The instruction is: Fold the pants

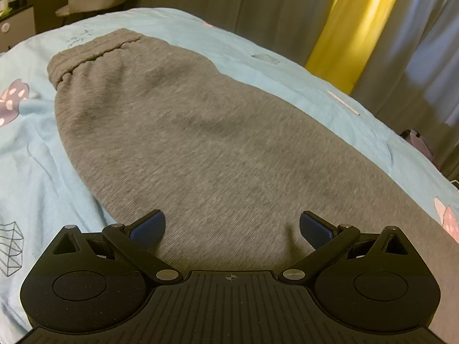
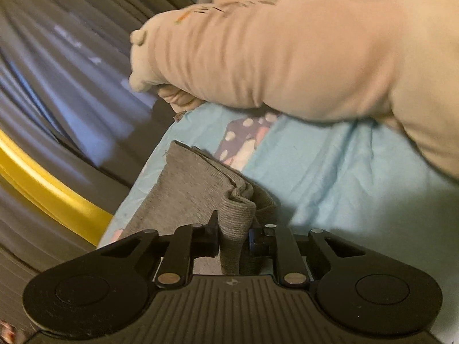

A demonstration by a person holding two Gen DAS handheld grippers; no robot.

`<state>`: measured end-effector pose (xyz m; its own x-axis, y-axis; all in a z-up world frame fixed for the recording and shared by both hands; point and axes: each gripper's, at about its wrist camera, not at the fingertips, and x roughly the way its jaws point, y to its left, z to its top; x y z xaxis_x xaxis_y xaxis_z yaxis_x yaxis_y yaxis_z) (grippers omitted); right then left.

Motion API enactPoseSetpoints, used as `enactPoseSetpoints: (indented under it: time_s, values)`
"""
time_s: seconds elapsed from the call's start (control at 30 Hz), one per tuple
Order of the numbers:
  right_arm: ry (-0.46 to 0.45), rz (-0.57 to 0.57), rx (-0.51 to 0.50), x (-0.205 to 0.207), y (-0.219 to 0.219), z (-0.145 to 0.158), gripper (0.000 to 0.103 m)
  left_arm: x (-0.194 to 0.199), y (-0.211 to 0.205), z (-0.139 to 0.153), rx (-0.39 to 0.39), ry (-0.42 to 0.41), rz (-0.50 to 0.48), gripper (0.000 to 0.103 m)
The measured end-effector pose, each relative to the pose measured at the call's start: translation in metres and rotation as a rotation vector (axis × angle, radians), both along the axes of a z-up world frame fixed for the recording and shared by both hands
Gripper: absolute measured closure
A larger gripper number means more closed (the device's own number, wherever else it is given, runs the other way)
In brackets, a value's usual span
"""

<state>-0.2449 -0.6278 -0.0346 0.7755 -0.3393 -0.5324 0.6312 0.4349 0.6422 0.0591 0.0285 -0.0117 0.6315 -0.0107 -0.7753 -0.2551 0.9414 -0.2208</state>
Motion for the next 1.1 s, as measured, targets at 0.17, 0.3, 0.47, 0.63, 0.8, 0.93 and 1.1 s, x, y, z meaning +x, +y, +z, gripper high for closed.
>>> enactPoseSetpoints:
  time_s: [0.17, 0.3, 0.47, 0.63, 0.8, 0.93, 1.1]
  values:
    - [0.049, 0.117, -0.248, 0.041, 0.046, 0.057, 0.089, 0.000, 0.002, 0.000, -0.021, -0.010, -0.004, 0.000]
    - [-0.006, 0.432, -0.449, 0.107, 0.138, 0.109, 0.089, -0.003, 0.006, 0.002, -0.046, -0.020, -0.006, 0.000]
    - [-0.028, 0.863, -0.493, 0.169, 0.276, 0.103, 0.089, -0.009, 0.011, 0.006, -0.079, -0.035, 0.000, 0.000]
    - [0.205, 1.176, -0.352, 0.196, 0.354, 0.040, 0.077, -0.015, 0.016, 0.009, -0.116, -0.058, -0.016, 0.000]
    - [0.043, 1.035, -0.206, 0.176, 0.307, 0.062, 0.013, -0.012, 0.012, 0.009, -0.145, -0.068, -0.075, 0.000]
    - [0.058, 0.706, 0.105, 0.156, 0.225, 0.039, 0.005, -0.009, -0.001, 0.008, -0.191, -0.046, -0.212, 0.000]
    - [-0.035, 0.465, 0.321, 0.118, 0.169, 0.024, 0.004, -0.015, -0.029, 0.019, -0.255, -0.037, -0.429, 0.000]
